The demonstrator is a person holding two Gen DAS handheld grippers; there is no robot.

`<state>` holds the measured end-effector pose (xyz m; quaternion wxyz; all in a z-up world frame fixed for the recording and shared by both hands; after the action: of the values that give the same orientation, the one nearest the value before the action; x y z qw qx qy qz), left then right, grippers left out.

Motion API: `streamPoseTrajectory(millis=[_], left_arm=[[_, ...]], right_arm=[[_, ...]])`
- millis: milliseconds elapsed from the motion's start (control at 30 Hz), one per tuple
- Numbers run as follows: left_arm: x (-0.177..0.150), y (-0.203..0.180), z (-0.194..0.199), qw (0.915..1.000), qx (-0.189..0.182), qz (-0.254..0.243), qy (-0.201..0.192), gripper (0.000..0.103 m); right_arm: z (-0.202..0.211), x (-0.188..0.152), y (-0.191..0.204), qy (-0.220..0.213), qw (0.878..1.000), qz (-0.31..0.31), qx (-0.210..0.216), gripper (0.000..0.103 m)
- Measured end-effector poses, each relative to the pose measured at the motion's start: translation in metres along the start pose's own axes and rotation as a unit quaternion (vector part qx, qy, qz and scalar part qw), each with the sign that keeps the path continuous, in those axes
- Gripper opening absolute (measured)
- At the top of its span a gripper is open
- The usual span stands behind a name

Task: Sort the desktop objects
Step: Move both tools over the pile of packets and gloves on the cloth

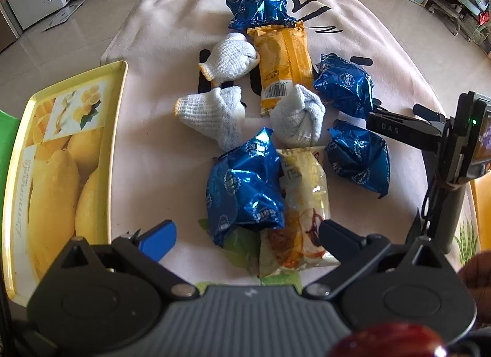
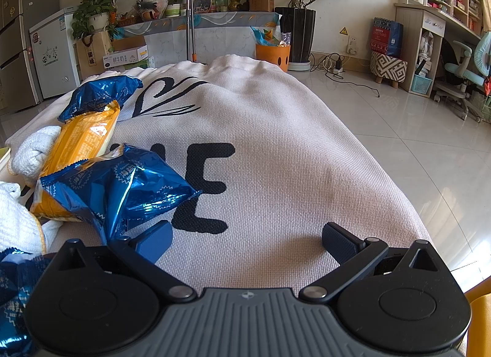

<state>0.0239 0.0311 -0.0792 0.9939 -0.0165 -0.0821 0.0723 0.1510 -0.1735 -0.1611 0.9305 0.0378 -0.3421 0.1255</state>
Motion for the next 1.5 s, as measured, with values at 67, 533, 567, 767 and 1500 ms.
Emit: streamPoseTrajectory(millis=[67, 533, 567, 767, 1500], left_arm=[[-0.001, -0.001, -0.005, 1.0000, 0.001, -0.003, 0.007, 0.102], [-0.007, -0.015, -0.025, 0.9990, -0.002, -0.026, 0.037, 0.102], [-0.007, -0.015, -0.025, 0.9990, -0.002, -0.026, 0.037, 0.102], [-0.004, -0.014, -0.028, 0.9989, 0.002, -0.023, 0.042, 0.102], [-0.024, -0.009, -0.006, 0.9995, -0.026, -0.010, -0.018, 0.102]], right_arm=[[0.000, 0.000, 0.000, 0.000, 1.000, 0.000, 0.000, 0.103], [0.000, 0.000, 0.000, 0.000, 1.000, 0.000, 0.000, 0.103], [0.000, 0.000, 0.000, 0.000, 1.000, 0.000, 0.000, 0.103], [0.000, 0.000, 0.000, 0.000, 1.000, 0.001, 0.000, 0.103], [0.122, -0.004, -0.001, 0.118, 0.977, -0.132, -0.117, 0.103]])
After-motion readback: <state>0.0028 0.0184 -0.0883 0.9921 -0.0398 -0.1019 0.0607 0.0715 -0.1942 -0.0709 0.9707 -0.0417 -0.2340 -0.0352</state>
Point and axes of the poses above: each gripper's, at about its wrist camera, not at the fingertips, and z roughly against the way its jaws point, y to its left, x to its top, the point moved 4 cm from there along -z, roughly the way its jaws point, and after that the axes turned 10 degrees about y, right-handed, at the moved point
